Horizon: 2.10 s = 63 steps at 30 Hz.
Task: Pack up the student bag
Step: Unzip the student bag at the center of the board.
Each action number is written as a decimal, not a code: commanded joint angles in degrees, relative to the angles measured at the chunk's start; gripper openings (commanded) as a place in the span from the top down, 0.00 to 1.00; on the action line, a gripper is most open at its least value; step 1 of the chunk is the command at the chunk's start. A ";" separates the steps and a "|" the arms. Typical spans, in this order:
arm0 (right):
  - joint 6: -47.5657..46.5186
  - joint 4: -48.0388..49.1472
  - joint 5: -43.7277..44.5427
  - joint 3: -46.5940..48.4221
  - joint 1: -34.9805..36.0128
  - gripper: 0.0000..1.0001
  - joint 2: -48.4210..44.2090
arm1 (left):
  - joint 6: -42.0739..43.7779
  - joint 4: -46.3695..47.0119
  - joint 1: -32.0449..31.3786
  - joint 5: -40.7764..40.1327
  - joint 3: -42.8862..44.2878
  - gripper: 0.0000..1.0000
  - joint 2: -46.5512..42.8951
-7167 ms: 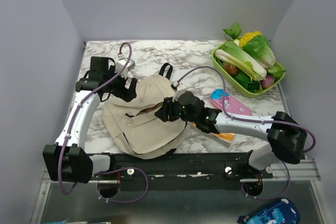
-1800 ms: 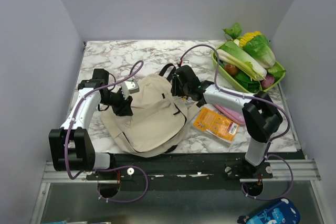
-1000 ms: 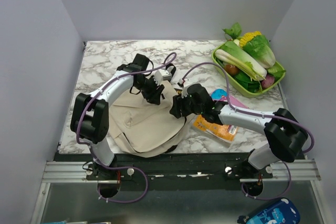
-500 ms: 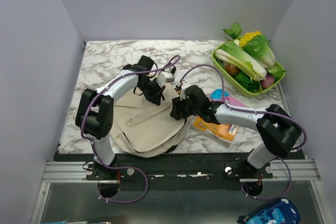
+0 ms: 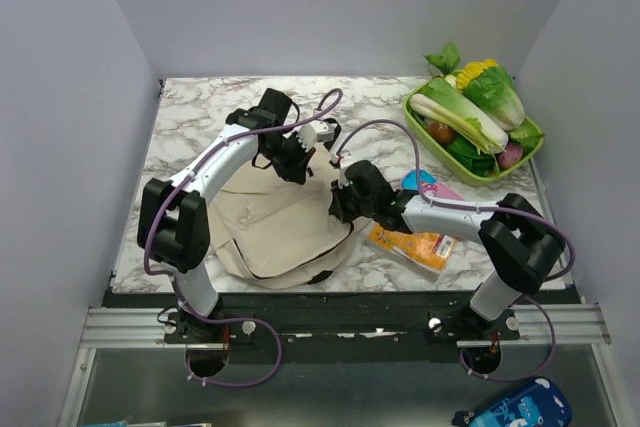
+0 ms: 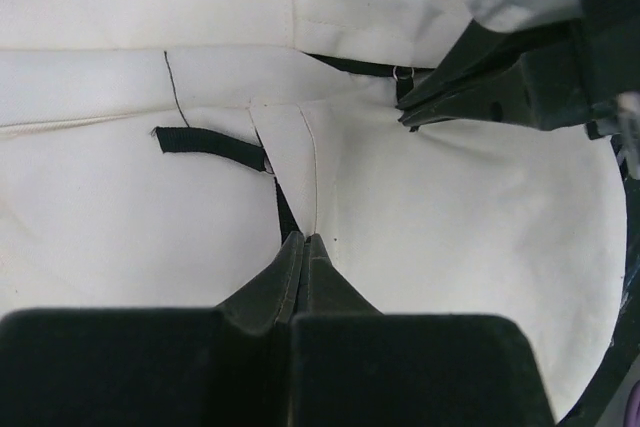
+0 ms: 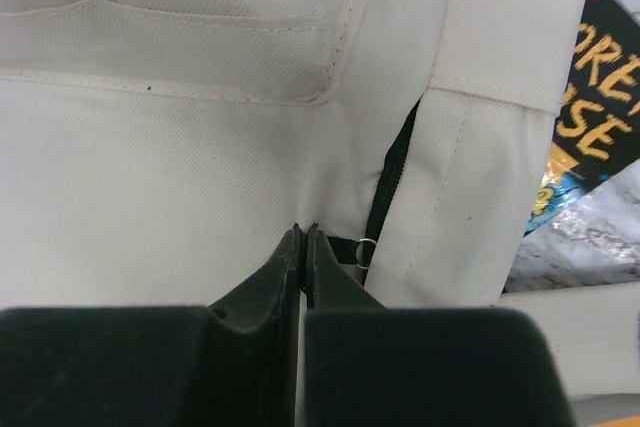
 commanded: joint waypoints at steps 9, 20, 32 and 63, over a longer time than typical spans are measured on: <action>0.27 -0.95 5.45 1.80 0.42 0.99 -10.21 | -6.66 8.90 0.94 -8.22 2.09 1.00 -3.68; 3.96 -1.13 3.07 -4.17 0.42 0.99 -18.90 | -10.72 13.76 1.47 -14.47 -0.64 1.00 -5.61; 7.83 -0.61 2.37 -9.54 0.68 0.99 -22.42 | -15.28 17.18 1.56 -15.34 -4.59 1.00 -6.84; 15.66 -13.00 12.04 -5.86 17.64 0.72 -25.68 | -25.23 17.55 0.77 -14.91 -3.89 0.89 -3.14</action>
